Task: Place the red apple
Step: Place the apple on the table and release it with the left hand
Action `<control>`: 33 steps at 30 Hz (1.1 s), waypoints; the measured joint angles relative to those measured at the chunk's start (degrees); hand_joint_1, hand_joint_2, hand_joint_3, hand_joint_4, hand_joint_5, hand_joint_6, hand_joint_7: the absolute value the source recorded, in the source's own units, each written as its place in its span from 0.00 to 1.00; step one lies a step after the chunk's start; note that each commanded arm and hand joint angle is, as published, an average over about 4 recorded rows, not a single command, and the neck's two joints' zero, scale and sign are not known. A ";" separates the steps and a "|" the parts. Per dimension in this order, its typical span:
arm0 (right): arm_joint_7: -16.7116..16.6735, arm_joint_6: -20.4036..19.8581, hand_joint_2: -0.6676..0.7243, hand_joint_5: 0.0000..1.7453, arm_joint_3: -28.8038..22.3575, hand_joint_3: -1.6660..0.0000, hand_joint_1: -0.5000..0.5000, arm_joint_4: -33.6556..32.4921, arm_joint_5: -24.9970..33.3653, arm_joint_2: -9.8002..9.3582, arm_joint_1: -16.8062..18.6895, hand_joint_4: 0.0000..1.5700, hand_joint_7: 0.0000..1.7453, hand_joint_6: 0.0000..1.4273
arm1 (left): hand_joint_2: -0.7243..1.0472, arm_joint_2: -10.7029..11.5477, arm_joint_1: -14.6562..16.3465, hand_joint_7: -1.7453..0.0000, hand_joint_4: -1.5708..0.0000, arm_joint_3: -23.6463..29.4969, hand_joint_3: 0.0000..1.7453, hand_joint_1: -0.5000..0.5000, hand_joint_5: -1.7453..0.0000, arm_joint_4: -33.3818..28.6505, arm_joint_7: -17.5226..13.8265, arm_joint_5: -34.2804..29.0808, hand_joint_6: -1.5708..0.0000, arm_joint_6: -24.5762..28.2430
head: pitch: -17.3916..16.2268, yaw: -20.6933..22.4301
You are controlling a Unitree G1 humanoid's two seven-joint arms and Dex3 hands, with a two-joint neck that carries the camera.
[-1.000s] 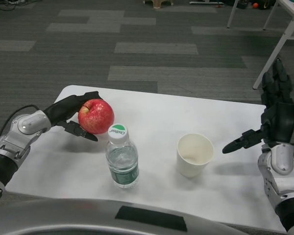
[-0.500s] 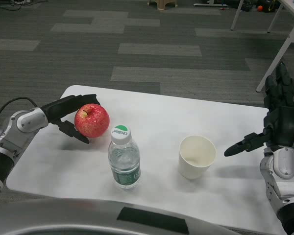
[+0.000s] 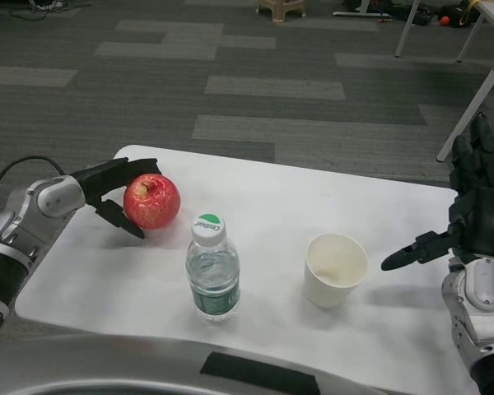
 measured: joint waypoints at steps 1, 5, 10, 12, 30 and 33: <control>0.00 0.00 1.00 0.00 0.03 1.00 0.08 0.00 0.00 0.00 0.00 0.00 0.00 0.00 | 1.00 0.00 0.00 0.08 1.00 0.00 0.10 0.11 0.18 -0.05 0.00 0.00 0.38 0.22 | 0.00 0.00; 0.00 0.00 1.00 0.00 0.05 1.00 0.08 0.01 0.00 0.00 0.00 0.00 0.00 0.00 | 1.00 0.00 0.02 0.20 1.00 0.00 0.10 0.11 0.18 -0.07 0.00 -0.08 0.49 0.39 | 0.00 0.17; 0.00 0.00 1.00 0.00 0.08 1.00 0.08 0.02 0.00 0.00 0.00 0.00 0.00 0.00 | 1.00 0.00 0.03 0.33 1.00 0.00 0.10 0.11 0.18 -0.07 0.00 -0.30 0.56 0.40 | -0.06 0.44; 0.00 0.00 1.00 0.00 0.09 1.00 0.08 0.02 0.00 0.00 0.00 0.00 0.00 0.00 | 1.00 0.00 0.04 0.38 1.00 0.00 0.11 0.11 0.18 -0.07 0.00 -0.42 0.59 0.40 | -0.13 0.50; 0.00 0.00 1.00 0.00 0.19 1.00 0.08 0.02 0.00 0.00 0.00 0.00 0.00 0.00 | 1.00 -0.16 0.18 0.63 1.00 0.30 0.15 0.09 0.49 -0.07 0.04 -1.35 0.73 0.25 | -0.47 0.54; 0.00 0.00 1.00 0.00 0.19 1.00 0.08 0.05 0.00 0.00 0.00 0.00 0.00 0.00 | 1.00 -0.21 0.28 0.65 1.00 0.34 0.15 0.09 0.54 -0.07 0.05 -1.35 0.73 0.19 | -0.51 0.55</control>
